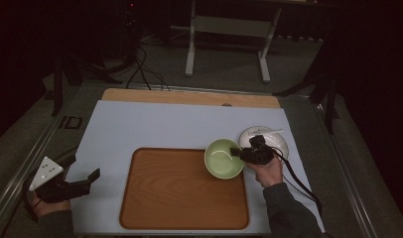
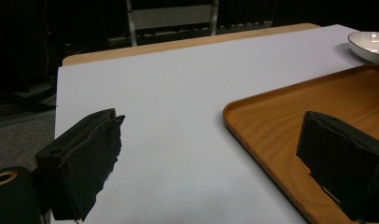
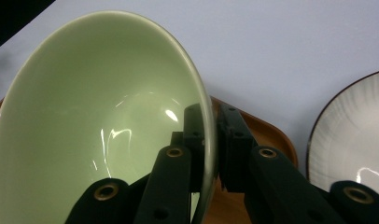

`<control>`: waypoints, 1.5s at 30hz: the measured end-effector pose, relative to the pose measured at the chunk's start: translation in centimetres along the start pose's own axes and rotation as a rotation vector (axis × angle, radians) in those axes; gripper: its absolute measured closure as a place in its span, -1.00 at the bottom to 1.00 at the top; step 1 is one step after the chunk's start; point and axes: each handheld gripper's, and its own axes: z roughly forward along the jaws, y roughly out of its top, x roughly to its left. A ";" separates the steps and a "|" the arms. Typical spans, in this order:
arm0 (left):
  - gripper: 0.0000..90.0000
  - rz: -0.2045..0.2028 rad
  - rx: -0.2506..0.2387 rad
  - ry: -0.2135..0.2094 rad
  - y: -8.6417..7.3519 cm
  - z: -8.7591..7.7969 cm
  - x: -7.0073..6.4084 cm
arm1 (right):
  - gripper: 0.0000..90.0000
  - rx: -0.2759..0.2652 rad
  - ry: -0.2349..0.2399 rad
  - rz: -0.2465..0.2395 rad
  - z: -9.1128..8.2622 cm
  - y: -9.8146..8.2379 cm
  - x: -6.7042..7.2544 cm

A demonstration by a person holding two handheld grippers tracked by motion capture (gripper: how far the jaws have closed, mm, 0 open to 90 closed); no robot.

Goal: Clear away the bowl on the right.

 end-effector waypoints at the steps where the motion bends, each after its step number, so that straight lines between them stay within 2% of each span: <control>1: -0.86 0.000 0.000 0.000 0.0 0.0 0.0 | 0.84 0.000 0.000 0.000 0.0 0.0 0.0; 3: -0.86 0.000 -0.001 0.000 0.0 0.0 0.0 | 0.84 0.002 0.001 -0.010 0.1 0.0 0.2; 4: -0.86 -0.001 -0.001 0.001 0.0 0.0 0.0 | 0.84 0.006 -0.002 -0.035 0.2 0.1 0.6; 5: -0.86 -0.002 -0.001 0.001 0.0 -0.1 0.0 | 0.84 0.007 0.008 -0.040 0.3 0.2 0.9; 14: -0.86 -0.001 -0.004 0.000 0.0 -0.1 0.0 | 0.84 0.009 0.046 -0.063 1.3 0.5 2.4; 45: -0.86 0.001 -0.005 0.001 0.0 -0.1 0.0 | 0.84 0.032 0.125 -0.091 2.9 -0.6 3.4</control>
